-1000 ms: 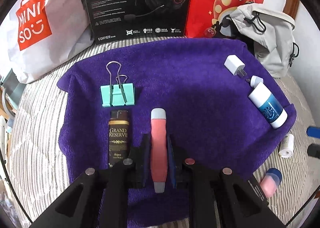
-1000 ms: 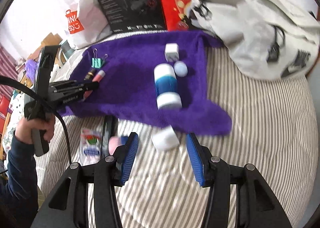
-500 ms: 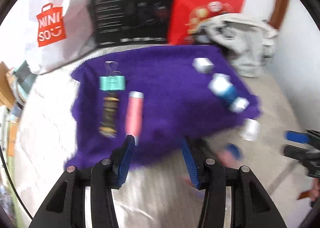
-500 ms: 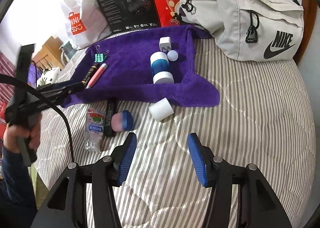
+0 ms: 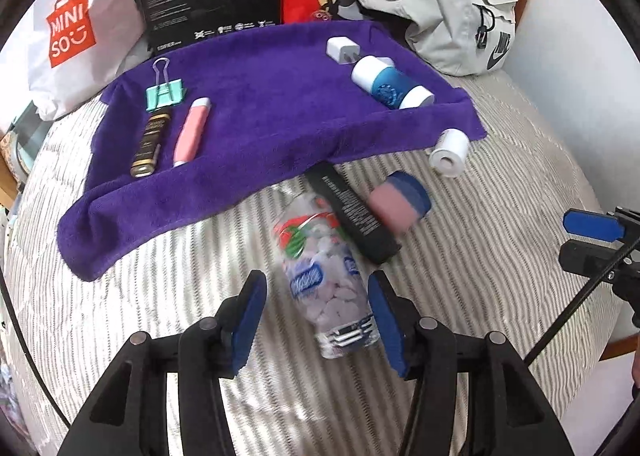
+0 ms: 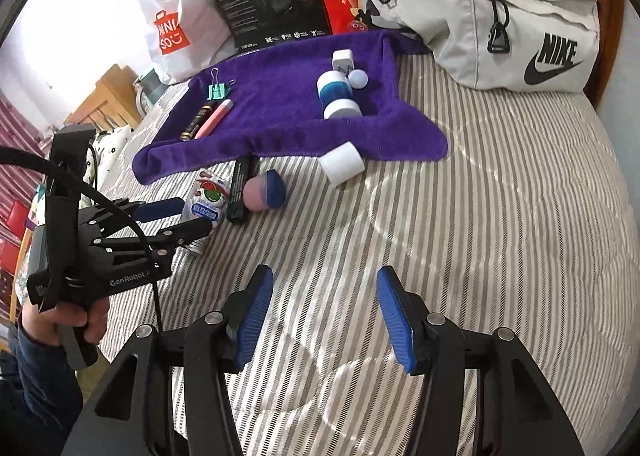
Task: Organize rigid objects
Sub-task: 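Grasp the clear mint bottle with the left tool while the right tool grasps the white tape roll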
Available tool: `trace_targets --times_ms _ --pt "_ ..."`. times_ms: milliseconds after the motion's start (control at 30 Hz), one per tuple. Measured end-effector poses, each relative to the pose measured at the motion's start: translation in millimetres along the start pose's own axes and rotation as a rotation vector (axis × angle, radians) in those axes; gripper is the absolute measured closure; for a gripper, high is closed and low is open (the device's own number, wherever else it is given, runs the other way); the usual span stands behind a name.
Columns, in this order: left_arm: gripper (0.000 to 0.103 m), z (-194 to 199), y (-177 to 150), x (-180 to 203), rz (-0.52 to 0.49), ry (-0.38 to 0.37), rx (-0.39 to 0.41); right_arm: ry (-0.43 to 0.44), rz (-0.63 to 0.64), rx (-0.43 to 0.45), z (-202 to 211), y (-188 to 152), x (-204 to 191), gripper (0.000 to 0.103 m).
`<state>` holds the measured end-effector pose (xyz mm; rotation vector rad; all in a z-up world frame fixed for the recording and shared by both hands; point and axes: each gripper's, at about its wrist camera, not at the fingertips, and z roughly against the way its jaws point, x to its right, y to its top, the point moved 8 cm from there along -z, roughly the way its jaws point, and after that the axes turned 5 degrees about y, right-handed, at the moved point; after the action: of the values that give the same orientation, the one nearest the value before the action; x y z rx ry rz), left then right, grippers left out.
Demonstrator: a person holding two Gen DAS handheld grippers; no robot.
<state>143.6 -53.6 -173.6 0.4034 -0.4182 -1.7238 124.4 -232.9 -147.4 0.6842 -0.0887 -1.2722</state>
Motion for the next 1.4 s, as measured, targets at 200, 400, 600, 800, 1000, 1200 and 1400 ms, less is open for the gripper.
trace_targets --times_ms 200,400,600,800,1000,1200,1400 --pt "0.051 -9 3 2 0.0 -0.006 0.007 -0.002 0.005 -0.022 -8 -3 -1 0.049" --pt "0.051 -22 9 1 0.034 0.039 0.002 -0.011 0.0 -0.045 -16 -5 1 0.048" --pt "0.062 -22 12 1 0.077 0.04 0.032 -0.027 -0.017 -0.039 -22 -1 4 0.048" --pt "0.064 -18 7 -10 0.083 0.004 0.022 -0.025 -0.082 0.057 -29 25 11 0.048" --pt "0.063 -14 0 -18 0.082 -0.017 0.015 -0.066 0.031 0.101 -57 61 12 0.048" --pt "0.064 -13 -1 -17 0.066 -0.015 0.016 -0.087 0.102 0.046 -87 65 21 0.048" --pt "0.063 -14 0 -18 0.061 -0.026 0.012 -0.112 0.18 0.083 -92 72 18 0.054"
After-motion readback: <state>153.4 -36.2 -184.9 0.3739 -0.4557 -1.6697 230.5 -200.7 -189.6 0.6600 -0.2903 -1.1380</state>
